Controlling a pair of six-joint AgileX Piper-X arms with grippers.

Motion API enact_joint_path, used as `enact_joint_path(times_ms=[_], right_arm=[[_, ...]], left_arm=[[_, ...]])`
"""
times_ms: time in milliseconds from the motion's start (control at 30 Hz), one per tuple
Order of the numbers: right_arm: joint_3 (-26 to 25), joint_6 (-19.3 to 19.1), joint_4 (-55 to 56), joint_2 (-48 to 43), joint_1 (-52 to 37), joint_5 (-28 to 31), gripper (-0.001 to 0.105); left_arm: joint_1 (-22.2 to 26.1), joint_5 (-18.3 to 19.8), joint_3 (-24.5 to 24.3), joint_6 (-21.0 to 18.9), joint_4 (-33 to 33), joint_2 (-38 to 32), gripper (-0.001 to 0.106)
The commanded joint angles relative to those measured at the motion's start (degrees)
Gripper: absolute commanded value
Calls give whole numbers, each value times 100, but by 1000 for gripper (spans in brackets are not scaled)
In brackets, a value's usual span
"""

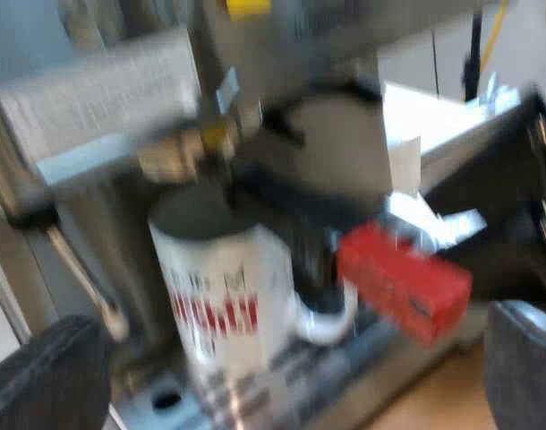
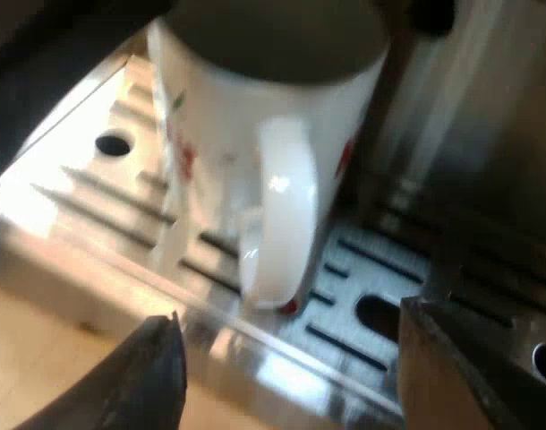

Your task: Place mug into machine

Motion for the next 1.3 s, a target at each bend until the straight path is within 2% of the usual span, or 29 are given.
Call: enact_joint_path(times_ms=[33, 100, 267, 433, 500, 600, 633, 700, 833, 967, 1033, 1200, 1300], right_arm=[[-29, 10, 467, -359, 200, 10, 54], [-29, 28, 644, -552, 339, 77, 54], [-29, 28, 963, -1168, 844, 552, 54], [-29, 2, 918, -1575, 1358, 784, 53], [-29, -15, 876, -1652, 1504, 891, 46], [-29, -15, 681, -1670, 1630, 1210, 23], [-29, -15, 536, -1650, 1629, 1204, 11], [-29, -3, 276, -1608, 1629, 1207, 0], [-29, -15, -635, -1331, 1563, 1252, 0], [-29, -15, -1156, -1078, 1437, 1251, 0], [-29, -32, -1790, -749, 1244, 1251, 0], [-105, -267, -2257, -452, 1118, 1263, 0], [-441, -462, -2420, -57, 1011, 1295, 0]], left_arm=[[-27, -33, -215, -37, 54, -371, 85], [-27, -33, -369, -37, 246, -550, 85], [-27, -33, -838, -23, 1216, -824, 85], [-27, -33, -1197, 13, 1583, -844, 85], [-27, 48, -1256, 13, 1580, -844, 85], [-27, 191, -1260, 13, 1559, -844, 85], [-27, 230, -1260, 13, 1559, -844, 85], [-27, 231, -1260, 13, 1559, -844, 85], [-27, 231, -1260, 13, 1559, -844, 85], [-27, 231, -1260, 362, 1502, -844, 85], [-27, 268, -1260, 563, 1357, -844, 85], [-27, 663, -1260, 592, 1151, -844, 85], [-27, 984, -1260, 592, 1137, -844, 85]])
